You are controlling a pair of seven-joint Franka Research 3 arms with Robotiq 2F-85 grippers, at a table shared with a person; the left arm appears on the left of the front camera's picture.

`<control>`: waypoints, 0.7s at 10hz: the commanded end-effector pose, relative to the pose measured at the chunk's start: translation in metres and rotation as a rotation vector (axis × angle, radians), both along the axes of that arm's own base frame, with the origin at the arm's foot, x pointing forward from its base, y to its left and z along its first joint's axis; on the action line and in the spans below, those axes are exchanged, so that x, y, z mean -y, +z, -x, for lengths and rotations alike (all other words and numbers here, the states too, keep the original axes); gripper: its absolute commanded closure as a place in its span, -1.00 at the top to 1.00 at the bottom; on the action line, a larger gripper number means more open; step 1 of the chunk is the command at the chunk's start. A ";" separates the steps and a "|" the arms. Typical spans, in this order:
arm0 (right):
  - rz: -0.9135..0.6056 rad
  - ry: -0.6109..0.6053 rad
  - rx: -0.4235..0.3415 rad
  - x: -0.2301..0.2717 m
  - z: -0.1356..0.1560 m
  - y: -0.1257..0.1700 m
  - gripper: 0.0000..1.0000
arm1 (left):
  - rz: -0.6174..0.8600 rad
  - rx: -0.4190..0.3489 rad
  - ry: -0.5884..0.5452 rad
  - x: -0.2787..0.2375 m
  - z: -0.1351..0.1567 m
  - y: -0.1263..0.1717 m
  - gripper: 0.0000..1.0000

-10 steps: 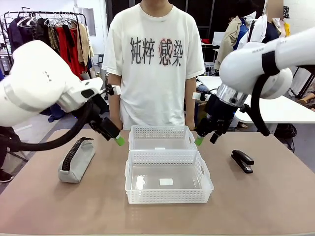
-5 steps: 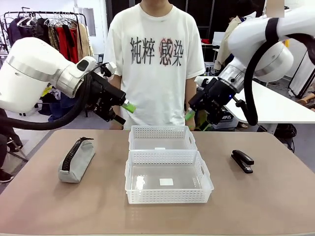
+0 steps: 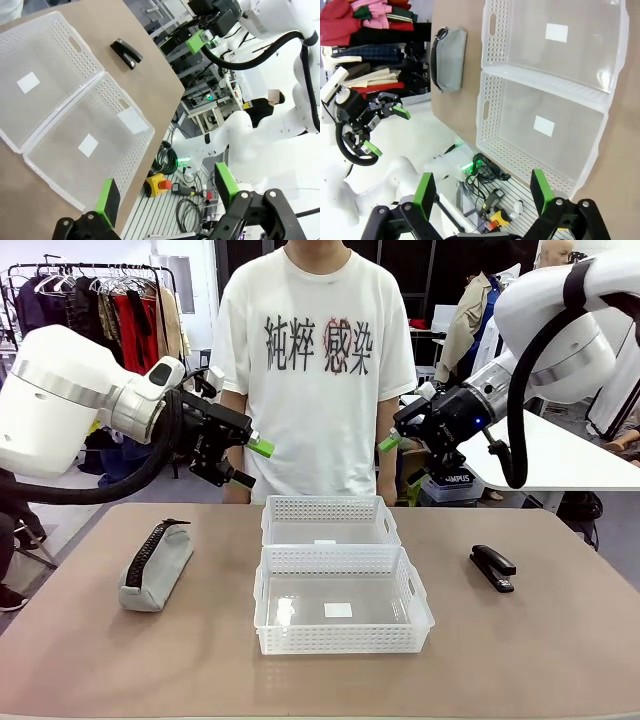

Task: Distribute items into two baskets.
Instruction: Pick up the Pencil pouch that the person points to.

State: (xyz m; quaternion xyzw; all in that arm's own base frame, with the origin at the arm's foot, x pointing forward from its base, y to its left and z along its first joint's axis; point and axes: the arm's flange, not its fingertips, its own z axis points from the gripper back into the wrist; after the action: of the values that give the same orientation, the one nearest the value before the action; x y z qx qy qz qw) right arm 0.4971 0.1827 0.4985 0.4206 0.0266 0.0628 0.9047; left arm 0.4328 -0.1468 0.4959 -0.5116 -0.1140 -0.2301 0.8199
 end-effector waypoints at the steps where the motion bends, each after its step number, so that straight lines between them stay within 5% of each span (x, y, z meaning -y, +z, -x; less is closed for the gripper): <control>1: 0.022 0.024 0.005 -0.004 0.003 0.000 1.00 | 0.007 -0.002 -0.007 0.001 0.000 0.002 1.00; 4: 0.010 0.017 0.001 -0.007 0.003 -0.001 1.00 | 0.007 -0.002 -0.007 0.001 0.000 0.002 1.00; 5: -0.078 -0.005 -0.139 -0.003 -0.002 0.004 1.00 | -0.009 0.000 -0.003 0.002 0.001 -0.001 1.00; 7: -0.254 -0.068 -0.314 0.009 -0.016 0.018 1.00 | 0.114 -0.181 0.011 -0.015 -0.001 0.010 1.00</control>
State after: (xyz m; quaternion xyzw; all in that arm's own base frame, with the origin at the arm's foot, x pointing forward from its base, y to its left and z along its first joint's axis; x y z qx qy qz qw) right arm 0.4973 0.1800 0.5032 0.4890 0.1155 0.0179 0.8644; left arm 0.4302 -0.1405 0.4972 -0.5342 -0.0811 -0.2079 0.8154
